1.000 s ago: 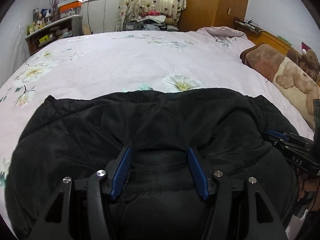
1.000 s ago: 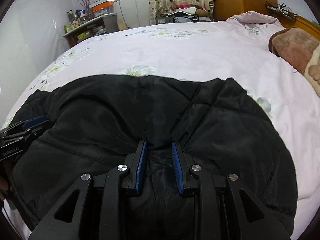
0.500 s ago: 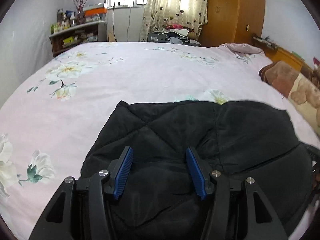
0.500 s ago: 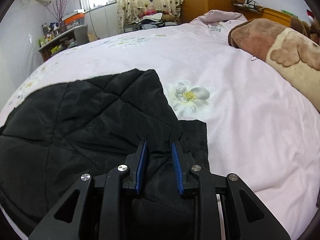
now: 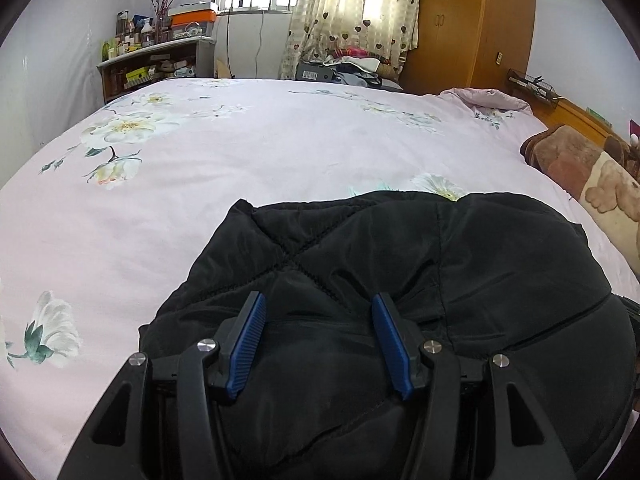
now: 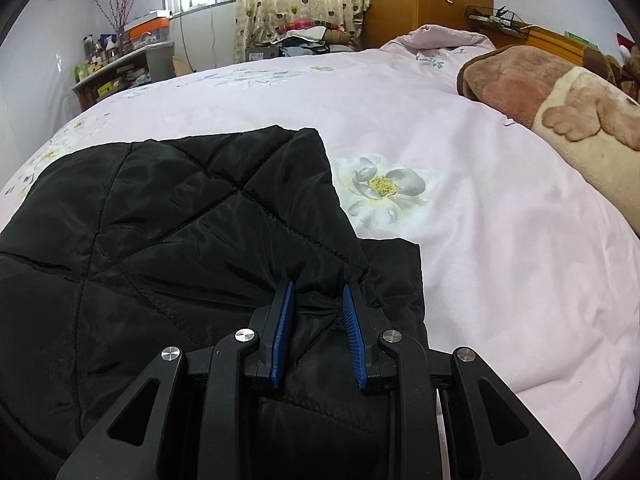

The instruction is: Fold large clothes

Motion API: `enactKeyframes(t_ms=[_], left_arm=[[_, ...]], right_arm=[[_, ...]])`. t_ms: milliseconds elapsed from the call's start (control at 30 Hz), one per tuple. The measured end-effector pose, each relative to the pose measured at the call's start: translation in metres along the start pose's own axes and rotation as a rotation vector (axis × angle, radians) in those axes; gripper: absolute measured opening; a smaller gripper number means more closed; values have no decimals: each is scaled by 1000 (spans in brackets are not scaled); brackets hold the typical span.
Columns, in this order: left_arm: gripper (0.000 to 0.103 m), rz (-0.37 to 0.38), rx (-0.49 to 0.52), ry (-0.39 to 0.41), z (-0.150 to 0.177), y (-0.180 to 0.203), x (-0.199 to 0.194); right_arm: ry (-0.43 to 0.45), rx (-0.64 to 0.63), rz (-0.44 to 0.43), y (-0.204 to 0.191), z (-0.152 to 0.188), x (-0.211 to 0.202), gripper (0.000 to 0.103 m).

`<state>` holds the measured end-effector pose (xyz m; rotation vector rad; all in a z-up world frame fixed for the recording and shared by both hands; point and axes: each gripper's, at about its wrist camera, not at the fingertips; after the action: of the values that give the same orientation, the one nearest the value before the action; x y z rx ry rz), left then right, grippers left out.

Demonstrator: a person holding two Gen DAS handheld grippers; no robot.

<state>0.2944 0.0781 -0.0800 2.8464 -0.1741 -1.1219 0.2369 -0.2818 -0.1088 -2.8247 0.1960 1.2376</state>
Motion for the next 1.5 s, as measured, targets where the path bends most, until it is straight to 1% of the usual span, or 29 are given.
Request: enactKeyframes(t_ms=[133,267,333,400,467,567,600,633,667,700,767,800,867,967,1033,1067,1100,1167,1267,1367,1433,1467,1500], left_arm=[[59,-6,3,-2,0,0,0],[59,-27,24,-29,-7,5,-5],[58,-22,25,-52,-15,5,-13],[58,-1,20,-54,-25,2,-24],[58,15,27,-33,-37,-1,-32],[58,-10,42,-20,-55,-5,-26],[58,-22,41,-35,-58,-8,-17],[58,-35,27,-71,-59,-12,-5],[58,-32,1,-112,-57,-16,7],[58,-24,-9,-132,-55,-18,15],[59,-28,-4,-141,-50,-18,23],[59,-28,-7,-140,-50,-17,22],[58,-22,-8,-128,-52,-17,15],[58,13,-26,-86,-53,-23,-10],[58,17,-38,-46,-49,-32,-32],[58,17,-51,-31,-46,-37,-43],[58,14,-67,-20,-43,-43,-53],[58,11,-100,-3,-31,-55,-72],[58,6,-148,-31,-8,-70,-84],[58,8,-157,-67,15,-72,-85],[59,14,-176,-107,25,-72,-76],[59,20,-184,-118,28,-71,-72],[59,24,-187,-123,29,-71,-68]], right_arm=[[-4,-8,9,-2,-1,0,25],[-31,-31,30,-8,-8,-5,25],[-50,-46,45,-8,-15,-12,25],[-54,-53,57,-8,-23,-24,27],[-15,-43,33,-7,-35,-43,27],[26,-35,-16,-13,-57,-54,27],[24,-29,-31,-15,-62,-52,27],[12,-18,-57,-17,-69,-45,27],[-7,-14,-72,-19,-73,-37,27],[-43,-17,-83,-22,-75,-25,27],[-147,-31,-73,-25,-71,10,27],[-168,-25,-83,-24,-67,17,28],[-153,-12,-82,-23,-69,14,28],[-111,12,-101,-18,-70,-6,28],[-81,27,-131,-9,-67,-26,34],[-68,26,-144,-4,-62,-38,40],[-61,27,-153,-2,-59,-46,44],[-56,30,-163,6,-44,-64,44],[-87,31,-153,11,-22,-72,44],[-115,69,-138,20,-4,-69,44],[-128,108,-136,27,0,-66,50],[-133,119,-138,29,2,-63,53],[-138,125,-139,31,3,-60,54]])
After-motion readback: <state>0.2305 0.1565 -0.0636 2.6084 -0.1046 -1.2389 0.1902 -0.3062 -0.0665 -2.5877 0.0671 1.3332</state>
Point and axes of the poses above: each gripper's, at about its wrist camera, not at the fingertips, and x roughly the way its jaws point, y to its right, z to its underside
